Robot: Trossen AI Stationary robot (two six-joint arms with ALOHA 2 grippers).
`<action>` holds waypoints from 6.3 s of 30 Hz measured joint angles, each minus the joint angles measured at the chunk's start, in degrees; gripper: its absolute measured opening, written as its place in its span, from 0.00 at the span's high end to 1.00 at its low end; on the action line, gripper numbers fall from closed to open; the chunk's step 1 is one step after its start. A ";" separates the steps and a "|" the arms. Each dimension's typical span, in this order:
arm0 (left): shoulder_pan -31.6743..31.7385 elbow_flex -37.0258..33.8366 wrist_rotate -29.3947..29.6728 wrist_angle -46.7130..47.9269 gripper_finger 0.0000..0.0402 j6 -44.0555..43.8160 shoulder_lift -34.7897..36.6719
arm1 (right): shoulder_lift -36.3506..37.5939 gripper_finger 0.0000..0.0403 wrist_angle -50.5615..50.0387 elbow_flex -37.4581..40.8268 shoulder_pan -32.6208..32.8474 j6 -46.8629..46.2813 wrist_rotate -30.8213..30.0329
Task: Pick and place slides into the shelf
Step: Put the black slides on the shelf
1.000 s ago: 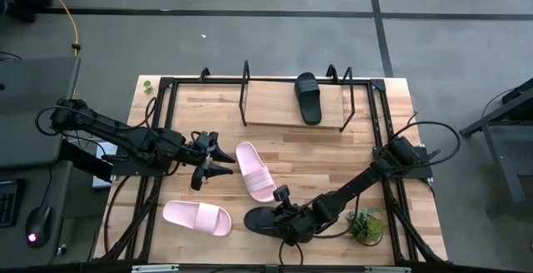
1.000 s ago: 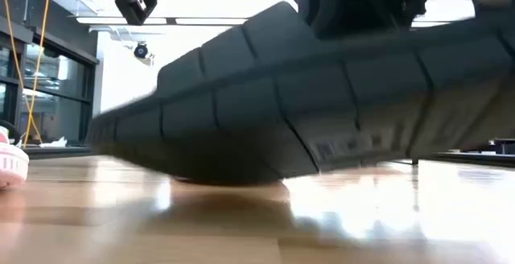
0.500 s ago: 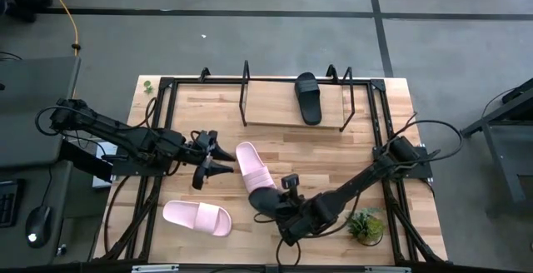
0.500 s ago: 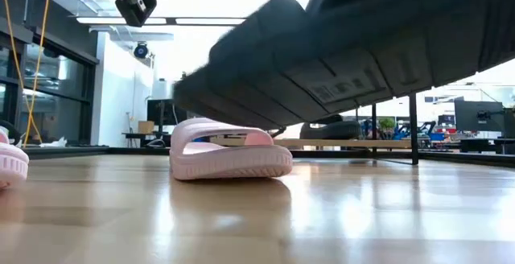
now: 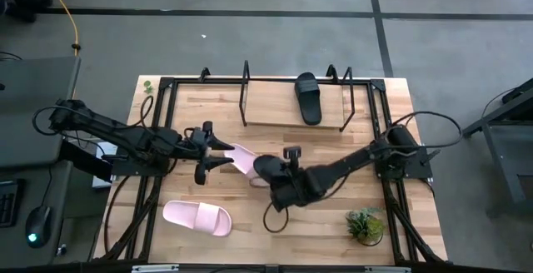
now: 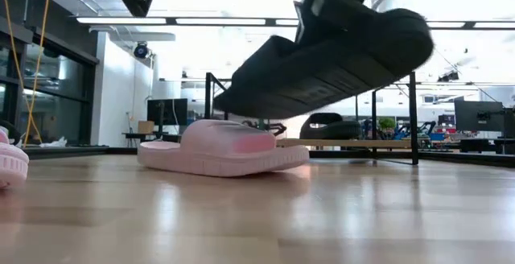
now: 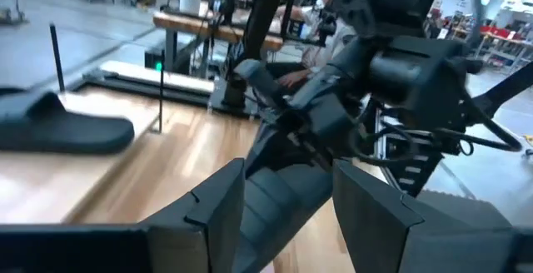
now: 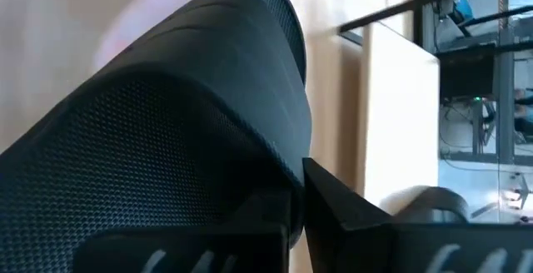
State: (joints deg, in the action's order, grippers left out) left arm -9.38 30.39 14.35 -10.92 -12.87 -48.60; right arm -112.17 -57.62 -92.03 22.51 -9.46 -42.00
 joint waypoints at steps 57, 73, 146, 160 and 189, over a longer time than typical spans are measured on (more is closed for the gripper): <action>0.03 0.00 2.01 0.68 0.58 5.78 6.54 | 34.00 1.00 6.48 28.55 -40.67 12.46 -5.88; 0.03 0.00 2.23 0.42 0.58 5.58 6.54 | 33.73 1.00 14.88 32.15 -42.38 13.09 -12.23; 0.01 0.00 2.57 0.40 0.58 5.57 6.53 | 26.63 1.00 21.71 42.82 -50.28 8.35 -10.67; 0.01 0.00 2.76 0.36 0.58 5.54 6.53 | 26.63 1.00 22.79 45.35 -50.24 9.03 -8.53; 0.02 0.00 2.75 0.33 0.58 5.51 6.53 | 26.65 0.76 22.01 46.03 -50.23 9.90 -5.25</action>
State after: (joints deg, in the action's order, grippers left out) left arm -9.35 30.39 17.10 -10.59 -7.35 -42.07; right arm -85.52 -35.62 -46.00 -27.73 0.45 -47.24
